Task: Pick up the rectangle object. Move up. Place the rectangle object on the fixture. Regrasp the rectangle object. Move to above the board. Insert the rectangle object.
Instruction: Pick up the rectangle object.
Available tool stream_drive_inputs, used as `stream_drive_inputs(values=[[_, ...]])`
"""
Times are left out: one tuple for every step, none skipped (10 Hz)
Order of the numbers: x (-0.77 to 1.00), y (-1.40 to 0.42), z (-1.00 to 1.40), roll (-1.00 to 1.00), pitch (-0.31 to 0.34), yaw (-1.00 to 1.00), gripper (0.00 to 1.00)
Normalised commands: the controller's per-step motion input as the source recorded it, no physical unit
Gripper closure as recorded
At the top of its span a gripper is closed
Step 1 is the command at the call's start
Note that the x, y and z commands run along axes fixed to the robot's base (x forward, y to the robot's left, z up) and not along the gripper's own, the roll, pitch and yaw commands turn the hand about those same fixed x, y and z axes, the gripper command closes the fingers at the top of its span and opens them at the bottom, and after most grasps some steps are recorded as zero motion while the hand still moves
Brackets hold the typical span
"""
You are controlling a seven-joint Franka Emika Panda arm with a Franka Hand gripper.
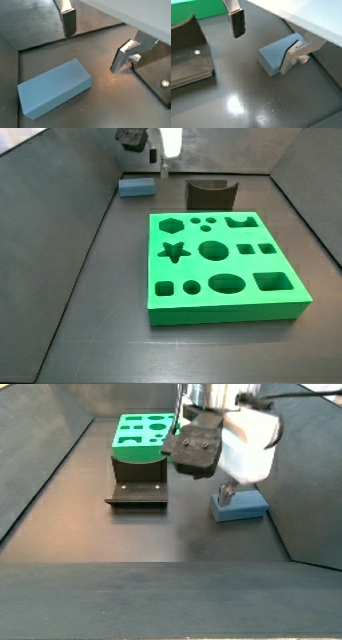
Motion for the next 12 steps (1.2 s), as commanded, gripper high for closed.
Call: stream_drive_inputs(values=[[-0.05,0.16,-0.32,-0.2,-0.124,-0.51,0.0],[0.0,0.22,-0.25,-0.23,-0.1,-0.37,0.0],[0.11,0.08,-0.07,-0.05,0.0,-0.14,0.0],[0.01,0.0,0.0,-0.01,0.0,0.0,0.0],[0.0,0.0,-0.25,-0.11,-0.027,-0.11,0.0],[-0.11,0.0,-0.47,-0.24,-0.106,-0.13,0.0],[-0.08,0.0,-0.47,-0.3,-0.124,-0.21,0.0],[-0.13,0.01,-0.37,-0.29,-0.113,-0.26,0.0],[-0.1,0.0,-0.28,-0.3,-0.099,-0.26,0.0],[-0.09,0.04,-0.29,-0.41,-0.136,-0.25,0.0],[-0.08,0.03,-0.22,-0.44,-0.156,-0.2,0.0],[-0.12,0.05,-0.19,-0.42,-0.15,-0.16,0.0]])
